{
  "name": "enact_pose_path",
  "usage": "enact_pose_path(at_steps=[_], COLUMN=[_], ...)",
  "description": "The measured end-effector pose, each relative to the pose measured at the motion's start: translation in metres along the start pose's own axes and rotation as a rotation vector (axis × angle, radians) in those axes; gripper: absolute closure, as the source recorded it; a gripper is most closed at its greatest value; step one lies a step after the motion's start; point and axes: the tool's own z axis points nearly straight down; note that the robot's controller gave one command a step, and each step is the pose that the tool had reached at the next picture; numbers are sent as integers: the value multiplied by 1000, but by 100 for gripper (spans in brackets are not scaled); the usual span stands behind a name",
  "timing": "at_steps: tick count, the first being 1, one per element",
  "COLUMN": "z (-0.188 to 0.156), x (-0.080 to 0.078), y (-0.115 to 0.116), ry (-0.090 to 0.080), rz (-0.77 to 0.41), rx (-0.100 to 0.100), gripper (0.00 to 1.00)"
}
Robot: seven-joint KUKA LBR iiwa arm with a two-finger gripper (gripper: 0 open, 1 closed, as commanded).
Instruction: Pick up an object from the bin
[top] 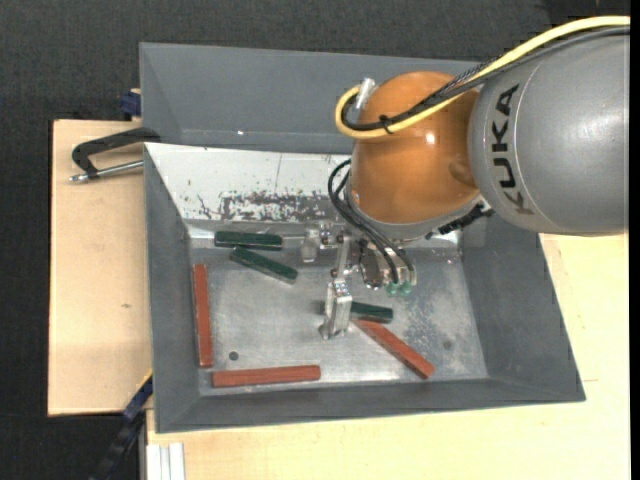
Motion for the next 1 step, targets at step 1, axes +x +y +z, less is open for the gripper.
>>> enact_pose_path(at_steps=[1], z=[64], x=[-9], y=[-55], ry=[-2], rz=[-95], rx=[1], gripper=[0])
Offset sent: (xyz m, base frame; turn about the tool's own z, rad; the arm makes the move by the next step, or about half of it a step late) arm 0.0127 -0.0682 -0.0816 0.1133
